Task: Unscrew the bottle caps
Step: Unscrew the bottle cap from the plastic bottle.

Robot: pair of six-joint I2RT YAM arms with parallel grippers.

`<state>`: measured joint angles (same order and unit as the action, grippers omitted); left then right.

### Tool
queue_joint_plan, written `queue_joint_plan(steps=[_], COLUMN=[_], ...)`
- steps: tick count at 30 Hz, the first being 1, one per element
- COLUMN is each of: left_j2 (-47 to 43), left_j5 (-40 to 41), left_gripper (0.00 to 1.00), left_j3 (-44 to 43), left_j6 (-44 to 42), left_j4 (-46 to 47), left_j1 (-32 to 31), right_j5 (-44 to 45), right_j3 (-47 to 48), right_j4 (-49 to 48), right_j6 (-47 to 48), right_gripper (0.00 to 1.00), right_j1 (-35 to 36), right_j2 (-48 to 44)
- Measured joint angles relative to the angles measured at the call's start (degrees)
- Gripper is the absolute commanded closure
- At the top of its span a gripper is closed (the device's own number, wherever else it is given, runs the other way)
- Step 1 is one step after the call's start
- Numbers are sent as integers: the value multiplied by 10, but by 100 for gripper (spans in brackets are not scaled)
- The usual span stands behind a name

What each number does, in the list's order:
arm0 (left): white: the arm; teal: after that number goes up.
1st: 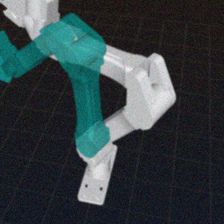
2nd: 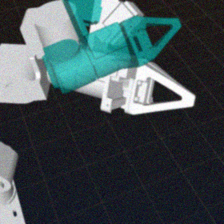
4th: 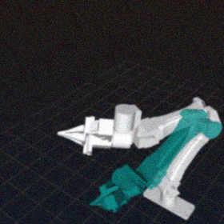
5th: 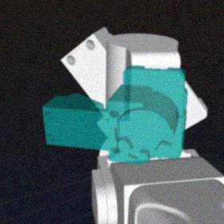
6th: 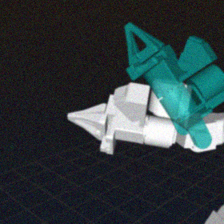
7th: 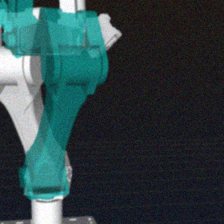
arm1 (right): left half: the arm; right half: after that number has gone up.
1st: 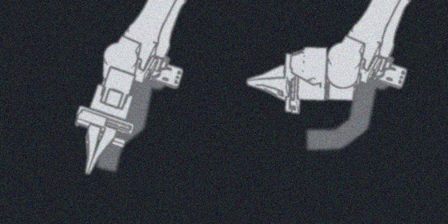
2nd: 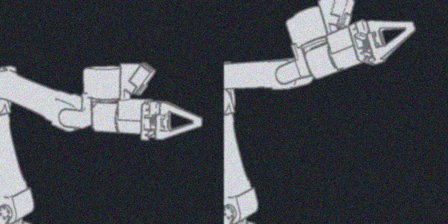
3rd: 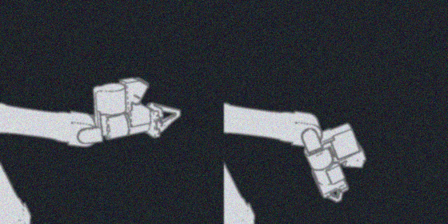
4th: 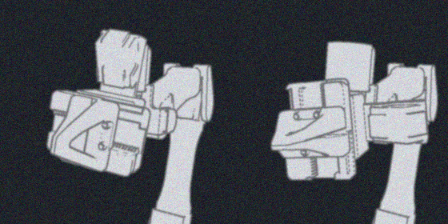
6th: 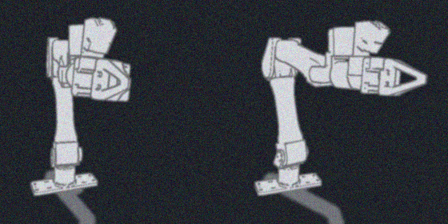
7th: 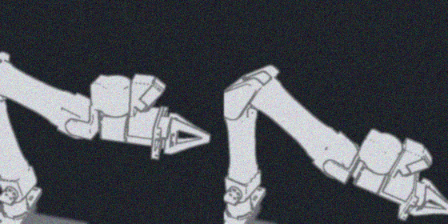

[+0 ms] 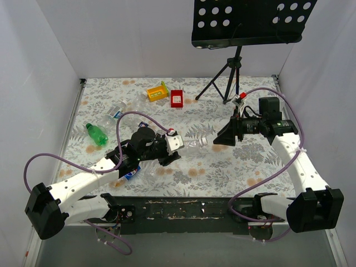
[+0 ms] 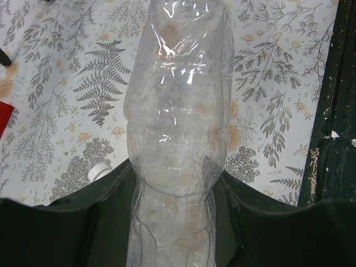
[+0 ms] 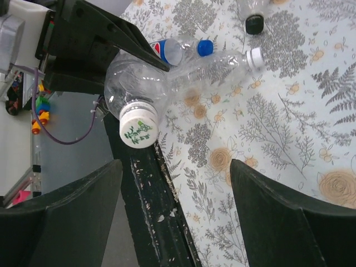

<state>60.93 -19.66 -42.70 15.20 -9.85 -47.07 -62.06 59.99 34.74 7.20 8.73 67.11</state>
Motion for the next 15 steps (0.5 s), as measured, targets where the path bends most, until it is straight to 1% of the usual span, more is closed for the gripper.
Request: queue_joint_plan(steps=[6,15], left_j2=[10,42], left_j5=[15,43], left_gripper=[100,100], left_j3=[0,-3], left_j6=[3,7], left_j4=[4,13], left_j1=[-6,-21], right_j5=[2,0], right_j3=[-32,-37], right_j4=[-43,-66], right_j6=[-91,-141], right_gripper=[14,14], right_j1=[-3,-4], right_j2=[0,22])
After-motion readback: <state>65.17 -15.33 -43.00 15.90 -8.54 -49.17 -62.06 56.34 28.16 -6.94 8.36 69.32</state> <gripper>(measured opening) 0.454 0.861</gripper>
